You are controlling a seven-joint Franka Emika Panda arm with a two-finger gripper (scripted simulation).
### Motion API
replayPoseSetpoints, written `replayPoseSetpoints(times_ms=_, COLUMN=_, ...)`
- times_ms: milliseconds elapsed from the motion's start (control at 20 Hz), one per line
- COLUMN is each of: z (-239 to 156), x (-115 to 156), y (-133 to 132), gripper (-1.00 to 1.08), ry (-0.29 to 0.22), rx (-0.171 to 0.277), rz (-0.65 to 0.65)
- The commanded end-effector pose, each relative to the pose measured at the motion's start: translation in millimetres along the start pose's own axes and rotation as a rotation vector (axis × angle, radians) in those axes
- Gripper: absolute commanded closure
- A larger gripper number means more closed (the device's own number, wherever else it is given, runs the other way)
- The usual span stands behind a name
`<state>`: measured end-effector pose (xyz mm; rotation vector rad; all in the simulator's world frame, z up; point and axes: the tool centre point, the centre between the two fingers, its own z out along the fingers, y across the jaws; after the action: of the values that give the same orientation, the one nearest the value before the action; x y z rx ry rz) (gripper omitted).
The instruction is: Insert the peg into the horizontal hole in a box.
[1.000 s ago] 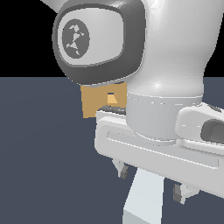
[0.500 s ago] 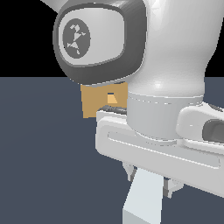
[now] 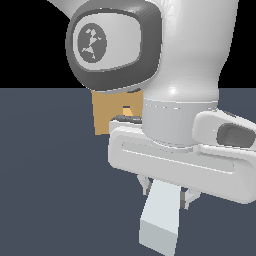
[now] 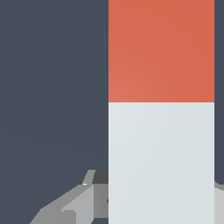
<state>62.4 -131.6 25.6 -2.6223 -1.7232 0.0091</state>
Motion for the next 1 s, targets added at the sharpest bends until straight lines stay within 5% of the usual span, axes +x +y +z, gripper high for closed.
replayPoseSetpoints(times_ms=0, z=-9.4, x=17.2, y=-5.7, gripper=1.08, ry=0.002, rx=-0.006, rz=-0.047)
replayPoseSetpoints(times_ms=550, z=-50.4, x=107.0, y=-73.2, gripper=1.08, ry=0.000, rx=-0.007, rz=-0.351)
replayPoseSetpoints(times_ms=950, z=-66.4, x=134.9, y=-106.3, gripper=1.08, ry=0.000, rx=-0.007, rz=-0.466)
